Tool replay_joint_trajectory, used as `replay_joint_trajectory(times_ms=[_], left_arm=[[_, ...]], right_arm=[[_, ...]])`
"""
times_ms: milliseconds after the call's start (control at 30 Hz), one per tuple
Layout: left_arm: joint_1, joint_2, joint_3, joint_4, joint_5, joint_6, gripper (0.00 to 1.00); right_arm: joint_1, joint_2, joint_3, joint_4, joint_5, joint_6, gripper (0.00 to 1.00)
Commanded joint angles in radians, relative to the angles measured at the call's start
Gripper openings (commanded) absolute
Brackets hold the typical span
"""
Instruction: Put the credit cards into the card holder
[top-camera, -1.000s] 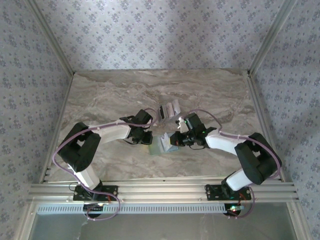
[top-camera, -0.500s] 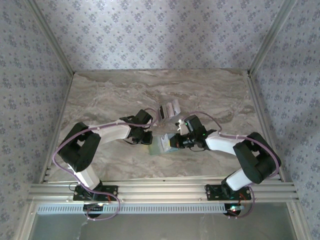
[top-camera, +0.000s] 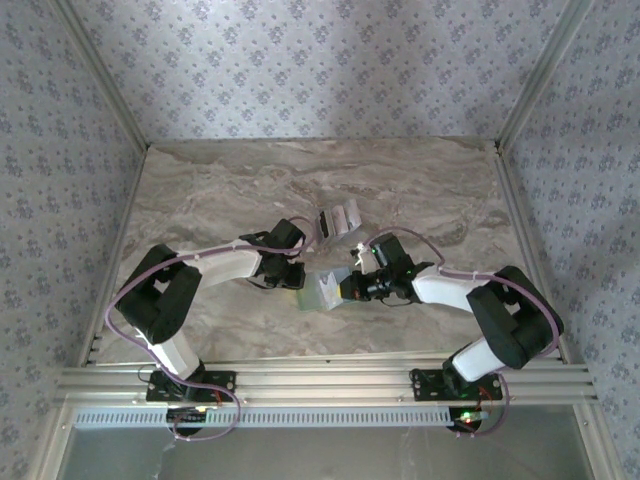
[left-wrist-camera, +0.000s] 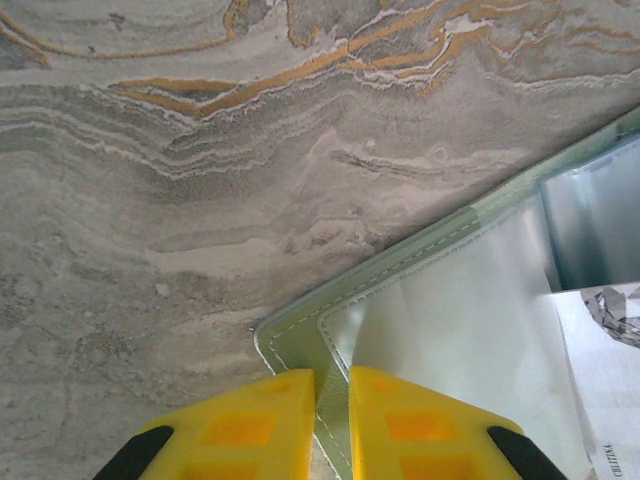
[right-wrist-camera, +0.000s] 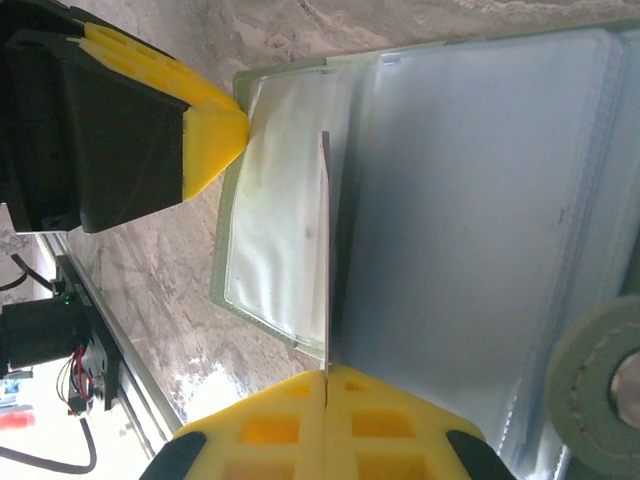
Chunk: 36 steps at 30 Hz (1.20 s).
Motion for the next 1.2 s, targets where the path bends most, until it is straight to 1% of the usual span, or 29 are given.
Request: replay_joint_trajectory(times_ms=[0,300,633,933,1167], left_arm=[[-0.013,0.04,0.009,0.0,0.03,0.012,0.17],[-0.011,0.04,0.009,-0.002,0.029,0.012,0.17],[-0.012,0.04,0.009,-0.003,0.029,0.014,0.17],[-0.011,0.038,0.009,-0.005,0.028,0.014,0.17],[-0.013,0.04,0.011,-0.005,0.029,0.012,0.17]], right_arm=[[-0.012,0.015,-0.009,-0.002,-0.041,-0.021,0.0],[-0.039,0.099,0.045,0.006,-0.091,-0.04,0.0],[-0.051,0.129,0.077,-0.001,-0.074,-0.032,0.0],[-0.035,0.186,0.115,0.009,-0.09,-0.016,0.0],[-0.014,0.177,0.094,0.038,-0.08,0.019,0.0]])
